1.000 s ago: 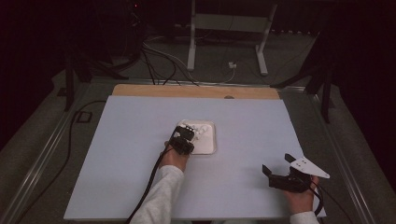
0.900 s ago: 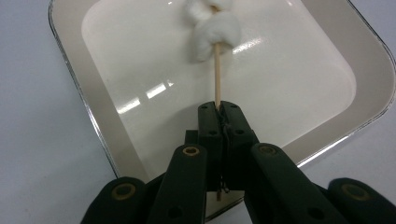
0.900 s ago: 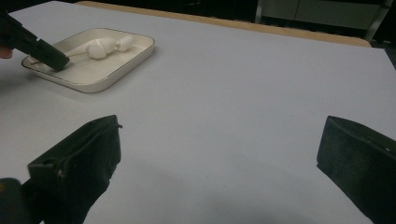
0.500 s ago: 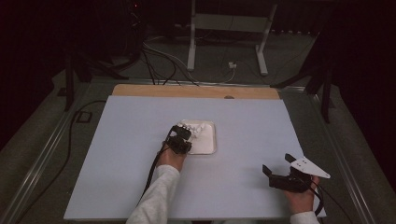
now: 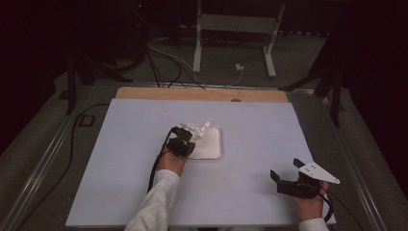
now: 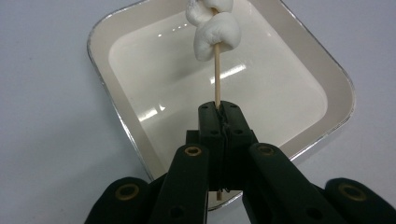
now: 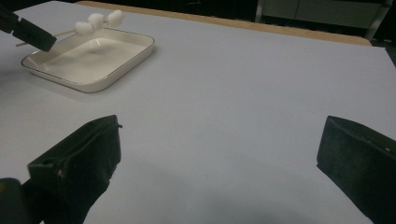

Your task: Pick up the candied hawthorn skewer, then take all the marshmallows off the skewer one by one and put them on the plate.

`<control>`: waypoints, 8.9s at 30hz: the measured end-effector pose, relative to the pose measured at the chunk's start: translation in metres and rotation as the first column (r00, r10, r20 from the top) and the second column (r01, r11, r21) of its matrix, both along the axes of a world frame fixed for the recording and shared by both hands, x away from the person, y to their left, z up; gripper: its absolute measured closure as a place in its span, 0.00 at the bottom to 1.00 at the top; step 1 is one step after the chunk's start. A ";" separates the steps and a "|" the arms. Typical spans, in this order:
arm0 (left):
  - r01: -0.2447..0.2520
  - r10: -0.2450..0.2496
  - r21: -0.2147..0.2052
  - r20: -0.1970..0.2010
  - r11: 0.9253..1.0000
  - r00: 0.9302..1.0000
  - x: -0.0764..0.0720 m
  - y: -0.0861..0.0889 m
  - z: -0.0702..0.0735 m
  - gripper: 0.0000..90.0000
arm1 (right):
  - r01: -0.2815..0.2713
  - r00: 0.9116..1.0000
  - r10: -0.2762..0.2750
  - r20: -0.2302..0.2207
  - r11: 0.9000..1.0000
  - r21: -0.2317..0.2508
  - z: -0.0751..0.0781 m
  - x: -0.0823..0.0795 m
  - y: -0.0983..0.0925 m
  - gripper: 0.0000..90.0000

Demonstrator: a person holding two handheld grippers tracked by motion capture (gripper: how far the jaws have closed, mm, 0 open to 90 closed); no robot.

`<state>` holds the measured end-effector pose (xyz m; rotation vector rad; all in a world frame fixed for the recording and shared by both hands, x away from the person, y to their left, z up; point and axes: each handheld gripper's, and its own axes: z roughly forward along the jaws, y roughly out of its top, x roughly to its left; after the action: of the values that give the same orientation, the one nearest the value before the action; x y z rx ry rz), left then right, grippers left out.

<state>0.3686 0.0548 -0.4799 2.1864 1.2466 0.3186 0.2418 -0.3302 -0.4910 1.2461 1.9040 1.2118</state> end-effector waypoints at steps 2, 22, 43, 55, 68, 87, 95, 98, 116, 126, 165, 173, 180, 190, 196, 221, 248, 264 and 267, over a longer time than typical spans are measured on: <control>0.002 -0.002 0.000 0.008 1.000 1.000 -0.001 0.002 0.001 1.00 | -0.001 1.000 0.001 -0.001 1.000 0.000 0.000 0.000 0.000 0.00; 0.015 -0.008 -0.077 0.094 0.997 0.996 -0.019 0.019 0.013 1.00 | 0.009 1.000 -0.009 -0.010 1.000 0.014 -0.001 -0.001 -0.003 0.00; 0.105 -0.087 -0.085 0.191 0.991 0.978 -0.049 0.022 0.018 1.00 | -0.076 0.997 0.075 0.014 0.987 0.143 0.033 0.043 0.029 0.00; 0.183 -0.155 -0.101 0.240 0.978 0.958 -0.064 0.018 0.019 1.00 | -0.231 0.971 0.239 -0.016 0.952 0.199 0.059 0.085 0.084 0.01; 0.253 -0.210 -0.116 0.296 0.960 0.932 -0.076 0.016 0.024 1.00 | -0.277 0.922 0.355 -0.155 0.884 0.377 0.056 0.113 0.117 0.20; 0.334 -0.283 -0.114 0.323 0.936 0.903 -0.082 0.015 0.019 1.00 | -0.313 0.826 0.520 -0.218 0.745 0.589 0.049 0.126 0.132 0.82; 0.343 -0.310 -0.071 0.286 0.937 0.907 -0.081 0.005 0.013 0.98 | -0.345 0.816 0.536 -0.217 0.752 0.561 0.052 0.121 0.137 0.86; 0.340 -0.317 -0.036 0.280 0.940 0.906 -0.081 0.004 0.012 1.00 | -0.351 0.816 0.535 -0.220 0.760 0.547 0.053 0.121 0.138 0.86; 0.315 -0.301 -0.007 0.277 0.949 0.912 -0.083 0.016 0.013 1.00 | -0.324 0.829 0.506 -0.240 0.783 0.531 0.049 0.122 0.140 0.87; 0.312 -0.302 0.007 0.273 0.950 0.913 -0.083 0.020 0.012 1.00 | -0.309 0.830 0.499 -0.249 0.783 0.540 0.048 0.123 0.139 0.87; 0.309 -0.322 0.090 0.239 0.947 0.916 -0.088 0.039 0.004 1.00 | -0.240 0.873 0.419 -0.247 0.813 0.531 0.039 0.129 0.137 0.92; 0.241 -0.233 -0.011 0.215 0.970 0.948 -0.088 0.072 -0.004 1.00 | -0.178 0.892 0.363 -0.269 0.830 0.529 0.034 0.139 0.109 0.90; 0.229 -0.225 0.006 0.219 0.973 0.949 -0.087 0.072 -0.001 1.00 | -0.194 0.876 0.369 -0.310 0.858 0.475 0.015 0.142 0.137 0.88; 0.219 -0.214 0.002 0.220 0.976 0.952 -0.084 0.068 0.001 1.00 | -0.177 0.866 0.331 -0.374 0.904 0.390 -0.005 0.150 0.152 0.82; 0.214 -0.210 0.006 0.216 0.977 0.954 -0.081 0.064 0.001 1.00 | -0.158 0.864 0.301 -0.403 0.923 0.350 -0.010 0.154 0.156 0.55; 0.211 -0.190 -0.057 0.259 0.976 0.947 -0.076 0.036 0.006 1.00 | -0.301 0.796 0.525 -0.301 0.776 0.555 0.014 0.127 0.182 0.54; 0.223 -0.191 -0.087 0.279 0.971 0.941 -0.081 0.034 0.003 1.00 | -0.303 0.815 0.537 -0.219 0.716 0.629 0.019 0.124 0.183 0.81; 0.229 -0.193 -0.103 0.277 0.968 0.941 -0.083 0.039 0.001 1.00 | -0.273 0.856 0.473 -0.208 0.756 0.595 0.024 0.126 0.173 0.84; 0.225 -0.189 -0.102 0.276 0.969 0.942 -0.083 0.040 0.000 1.00 | -0.261 0.861 0.464 -0.210 0.756 0.600 0.024 0.128 0.174 0.85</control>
<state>0.2854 0.0953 -0.4799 2.0598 0.8587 0.4132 0.3694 -0.1566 -0.4671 1.4935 2.2143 1.9807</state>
